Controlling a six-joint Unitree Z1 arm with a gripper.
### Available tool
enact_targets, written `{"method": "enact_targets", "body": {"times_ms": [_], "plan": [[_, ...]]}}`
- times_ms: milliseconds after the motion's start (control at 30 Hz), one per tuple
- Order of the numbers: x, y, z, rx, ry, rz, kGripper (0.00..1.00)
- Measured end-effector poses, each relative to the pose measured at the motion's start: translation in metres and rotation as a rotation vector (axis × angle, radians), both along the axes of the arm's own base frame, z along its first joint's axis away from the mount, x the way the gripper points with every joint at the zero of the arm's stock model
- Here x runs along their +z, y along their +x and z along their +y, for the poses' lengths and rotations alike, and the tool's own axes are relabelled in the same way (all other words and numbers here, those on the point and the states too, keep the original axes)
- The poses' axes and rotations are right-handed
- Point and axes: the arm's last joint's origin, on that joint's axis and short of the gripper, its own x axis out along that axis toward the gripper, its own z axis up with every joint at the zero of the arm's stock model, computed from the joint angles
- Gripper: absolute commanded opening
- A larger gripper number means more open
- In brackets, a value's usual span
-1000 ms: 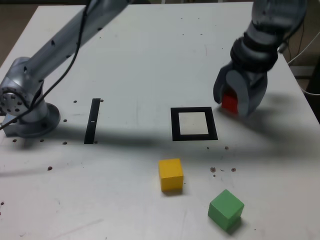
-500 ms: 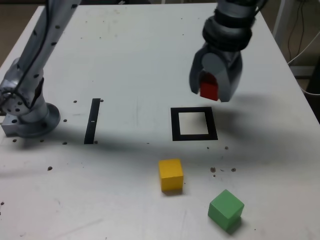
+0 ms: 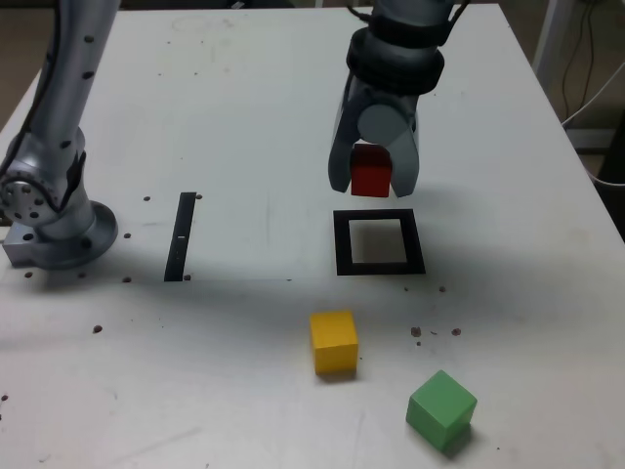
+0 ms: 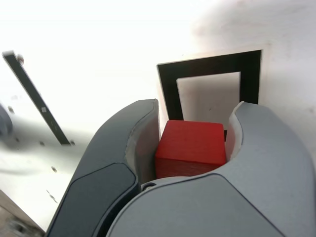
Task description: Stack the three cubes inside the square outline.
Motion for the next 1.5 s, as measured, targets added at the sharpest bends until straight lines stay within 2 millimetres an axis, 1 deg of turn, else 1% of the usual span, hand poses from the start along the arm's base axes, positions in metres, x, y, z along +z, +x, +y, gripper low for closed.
{"method": "enact_targets", "body": {"times_ms": [167,333,533,767,1067,1233,1267,1300,1333,1467,1500], "plan": [[-0.003,-0.002,-0.001,0.068,-0.009,0.007,0.46],[-0.008,-0.001,-0.002,0.089,-0.026,-0.002,0.46],[-0.023,-0.004,-0.003,0.094,-0.044,0.0,0.46],[-0.045,-0.003,-0.004,0.097,-0.059,0.005,0.46],[-0.064,0.005,-0.004,0.094,-0.062,-0.013,0.46],[-0.067,0.005,-0.004,0.09,-0.063,-0.021,0.46],[-0.068,0.005,-0.004,0.09,-0.063,-0.019,0.48],[-0.068,0.005,-0.004,0.09,-0.063,-0.017,0.52],[-0.069,0.005,-0.004,0.09,-0.063,-0.017,0.58],[-0.073,0.003,-0.005,0.082,-0.067,-0.022,0.88],[-0.074,0.003,-0.005,0.08,-0.069,-0.023,0.93]]}}
